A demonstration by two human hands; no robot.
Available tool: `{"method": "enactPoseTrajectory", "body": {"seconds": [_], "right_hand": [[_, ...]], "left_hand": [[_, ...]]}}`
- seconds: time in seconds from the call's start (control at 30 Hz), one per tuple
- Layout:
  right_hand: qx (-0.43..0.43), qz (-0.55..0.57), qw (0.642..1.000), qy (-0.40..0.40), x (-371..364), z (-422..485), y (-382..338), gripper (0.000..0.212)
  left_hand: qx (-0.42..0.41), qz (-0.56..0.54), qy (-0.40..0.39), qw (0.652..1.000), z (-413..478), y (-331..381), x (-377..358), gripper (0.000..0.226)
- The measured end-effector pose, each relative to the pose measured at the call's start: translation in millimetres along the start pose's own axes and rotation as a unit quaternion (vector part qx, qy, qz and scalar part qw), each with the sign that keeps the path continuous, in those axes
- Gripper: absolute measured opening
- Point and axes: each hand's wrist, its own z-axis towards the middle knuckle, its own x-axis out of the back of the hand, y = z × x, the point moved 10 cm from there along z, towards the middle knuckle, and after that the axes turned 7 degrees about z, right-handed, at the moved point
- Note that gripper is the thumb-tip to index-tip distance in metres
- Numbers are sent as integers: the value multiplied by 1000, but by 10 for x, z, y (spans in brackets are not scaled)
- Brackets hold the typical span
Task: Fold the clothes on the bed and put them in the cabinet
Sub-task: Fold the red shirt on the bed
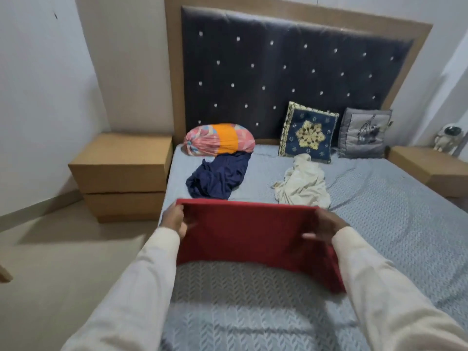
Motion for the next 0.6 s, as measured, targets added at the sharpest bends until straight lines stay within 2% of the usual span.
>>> {"method": "enactPoseTrajectory", "body": {"seconds": [0.07,0.13,0.23,0.3,0.37,0.43,0.5,0.6], "right_hand": [[138,104,985,21,-145,-78,-998,22],[266,122,955,58,-163,-159,-1889,21],[421,53,895,136,-137,-526,-2800,16],[489,-22,854,177,-113,-762,-3167,15],[533,-108,811,216,-99,-862,-3382,24],[529,-205,781,260,-77,-816,-3385,34],[502,-248,770,305,-2,-766,-3248,41],[445,-292,768,357,67,-776,-2854,38]], "left_hand": [[-79,-64,-34,994,182,947,-488,29],[-160,-95,-57,981,179,1894,-857,34],[-271,-122,-58,953,-104,2989,-1067,27],[-331,-133,-81,931,-394,3454,-1135,21],[-371,-122,-78,917,-551,3675,-1071,20],[-388,-37,-36,920,-533,3617,-885,23],[-401,142,36,904,-397,3394,-650,30],[-394,416,138,808,-149,2801,-330,36]]}}
